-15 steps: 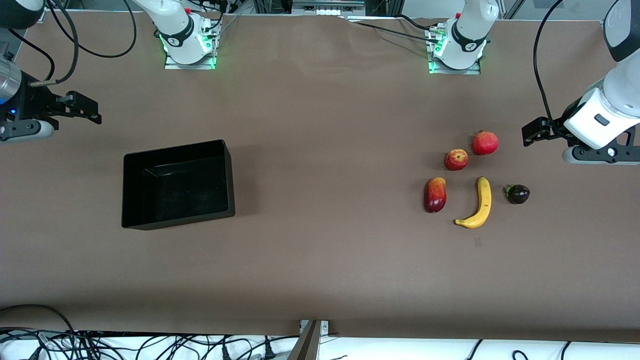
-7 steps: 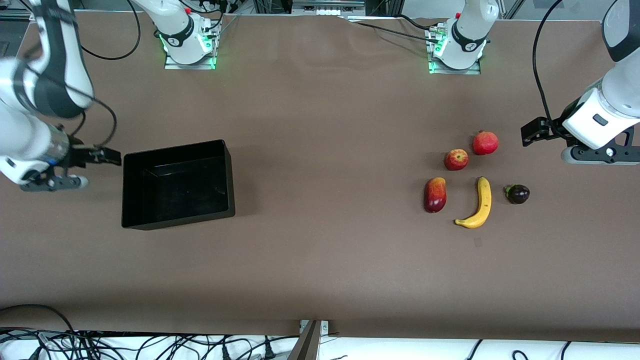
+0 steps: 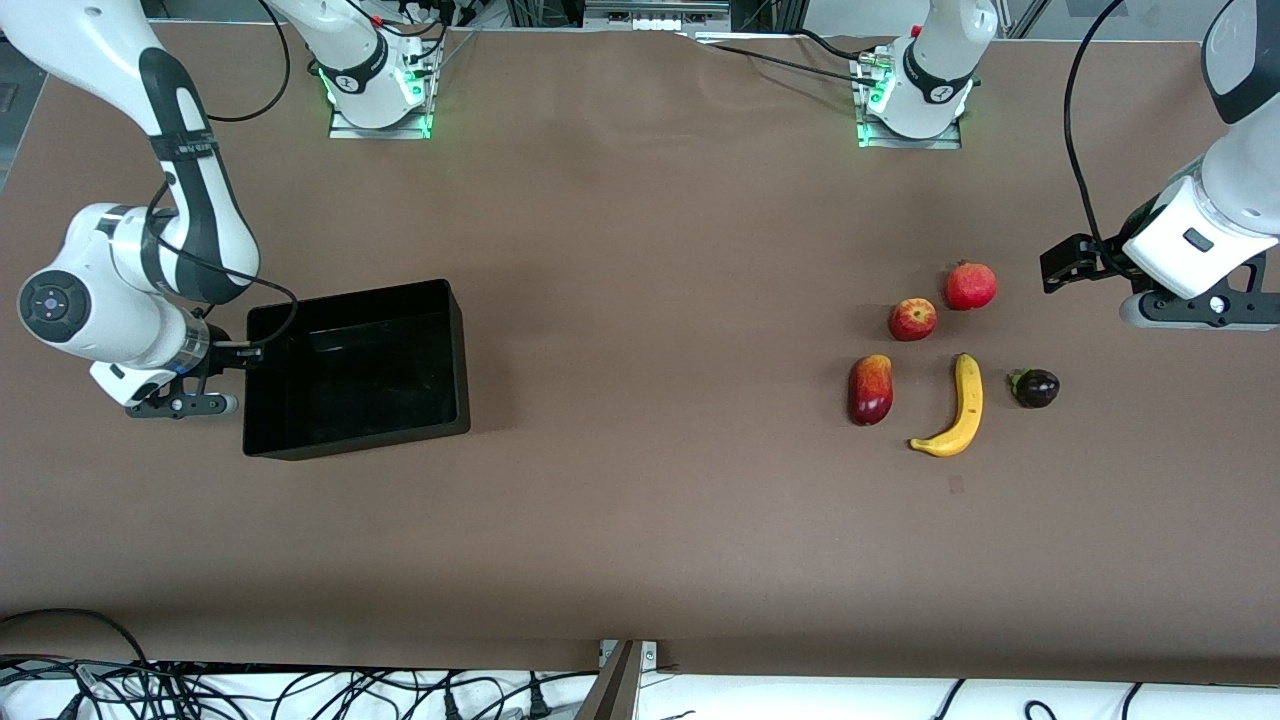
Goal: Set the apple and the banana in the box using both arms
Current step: 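Reach the right gripper to the black box rim and grasp it, then slide the black box with the right gripper toward the fruit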
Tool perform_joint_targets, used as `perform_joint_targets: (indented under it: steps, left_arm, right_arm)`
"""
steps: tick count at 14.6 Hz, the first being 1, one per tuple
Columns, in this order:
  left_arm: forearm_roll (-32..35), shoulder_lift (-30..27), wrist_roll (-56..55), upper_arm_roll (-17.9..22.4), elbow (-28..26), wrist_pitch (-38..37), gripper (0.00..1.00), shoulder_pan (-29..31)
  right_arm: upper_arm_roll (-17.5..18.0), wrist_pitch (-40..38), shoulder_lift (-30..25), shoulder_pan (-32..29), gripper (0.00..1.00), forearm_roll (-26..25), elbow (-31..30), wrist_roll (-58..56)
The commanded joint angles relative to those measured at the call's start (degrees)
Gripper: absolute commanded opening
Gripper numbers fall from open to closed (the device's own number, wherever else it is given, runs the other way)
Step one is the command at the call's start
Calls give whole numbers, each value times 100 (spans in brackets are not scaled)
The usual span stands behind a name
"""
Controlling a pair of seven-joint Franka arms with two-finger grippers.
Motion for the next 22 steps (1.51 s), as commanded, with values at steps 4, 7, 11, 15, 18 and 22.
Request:
perform_joint_targets:
  steps: [4, 7, 11, 15, 18, 22]
  left_arm:
    - [48, 14, -41, -12, 88, -52, 100, -20]
    - [57, 14, -41, -12, 88, -43, 100, -20]
    - [48, 22, -41, -12, 88, -17, 100, 7]
    - [57, 14, -41, -12, 88, -26, 100, -2]
    - [48, 14, -32, -12, 88, -78, 100, -11]
    - [48, 14, -32, -12, 80, -87, 100, -2]
  right_arm:
    - [47, 706, -119, -133, 68, 98, -666, -35]
    - [47, 706, -110, -160, 13, 98, -666, -35]
    - [116, 627, -180, -151, 0, 213, -535, -35]
    - [652, -232, -242, 32, 0, 291, 168, 471]
    - [715, -287, -242, 769, 0, 379, 371, 1403]
    - [723, -278, -49, 1859, 0, 958, 774, 2800]
